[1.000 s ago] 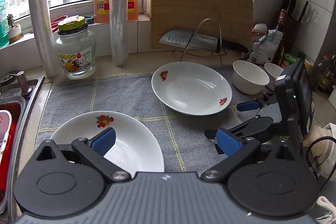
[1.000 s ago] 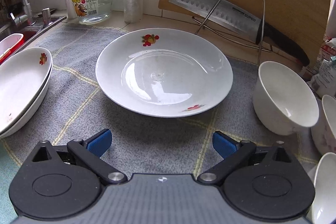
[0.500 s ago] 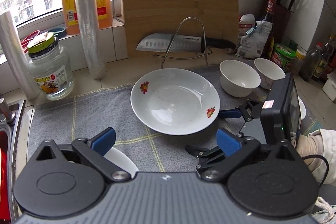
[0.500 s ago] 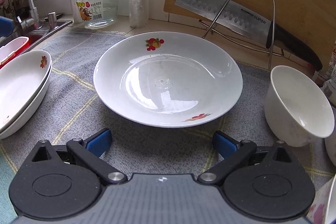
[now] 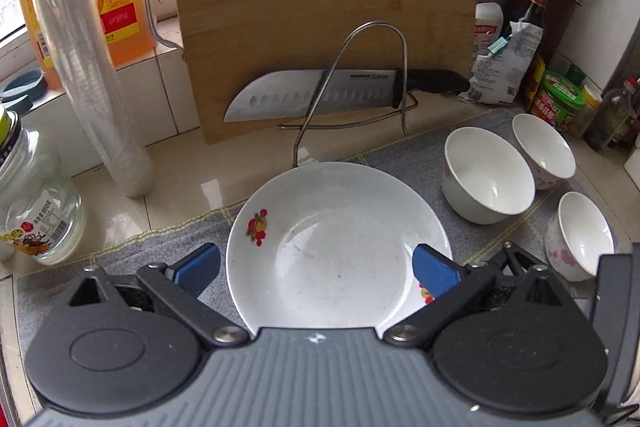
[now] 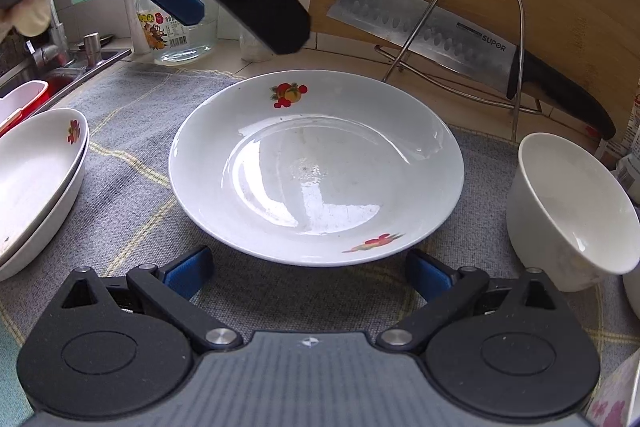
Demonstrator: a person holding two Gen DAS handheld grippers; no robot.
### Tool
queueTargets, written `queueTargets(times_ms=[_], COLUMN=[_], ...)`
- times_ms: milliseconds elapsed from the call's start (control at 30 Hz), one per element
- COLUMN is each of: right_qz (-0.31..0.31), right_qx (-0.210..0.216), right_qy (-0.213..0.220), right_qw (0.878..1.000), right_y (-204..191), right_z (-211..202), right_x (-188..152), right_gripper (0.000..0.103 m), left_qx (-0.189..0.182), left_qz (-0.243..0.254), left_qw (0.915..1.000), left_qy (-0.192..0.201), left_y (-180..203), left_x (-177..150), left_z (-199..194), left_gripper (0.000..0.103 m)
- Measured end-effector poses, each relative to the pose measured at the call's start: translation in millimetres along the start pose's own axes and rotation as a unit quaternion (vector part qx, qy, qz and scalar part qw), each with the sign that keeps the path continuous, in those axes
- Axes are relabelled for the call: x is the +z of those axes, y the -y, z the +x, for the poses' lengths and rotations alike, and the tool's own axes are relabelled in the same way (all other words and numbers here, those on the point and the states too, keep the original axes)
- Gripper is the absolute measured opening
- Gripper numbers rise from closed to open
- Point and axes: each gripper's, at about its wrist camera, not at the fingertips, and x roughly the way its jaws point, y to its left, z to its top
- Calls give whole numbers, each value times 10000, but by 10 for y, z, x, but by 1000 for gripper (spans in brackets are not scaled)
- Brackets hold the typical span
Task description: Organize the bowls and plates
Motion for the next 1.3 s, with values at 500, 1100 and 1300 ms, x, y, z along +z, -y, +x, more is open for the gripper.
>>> queueTargets(times_ms=[500, 1100, 1300], right_qz=[-72, -290, -306], right_qx=[61, 288, 291], right_qy=[31, 99, 148], right_qw=[10000, 9991, 9990], right_y=[30, 200, 203], right_z=[-44, 34, 64], right_x=[-45, 9, 27], right_gripper=[103, 103, 103], left_qx=[-203, -664, -827], left_qz=[-174, -39, 4], left_qw=[9971, 9920, 9903], left_qy=[-709, -1070, -1115], left_y=[-302, -400, -394], left_x=[371, 421, 424], left_z=[785, 1048, 1063], left_gripper=[98, 93, 93])
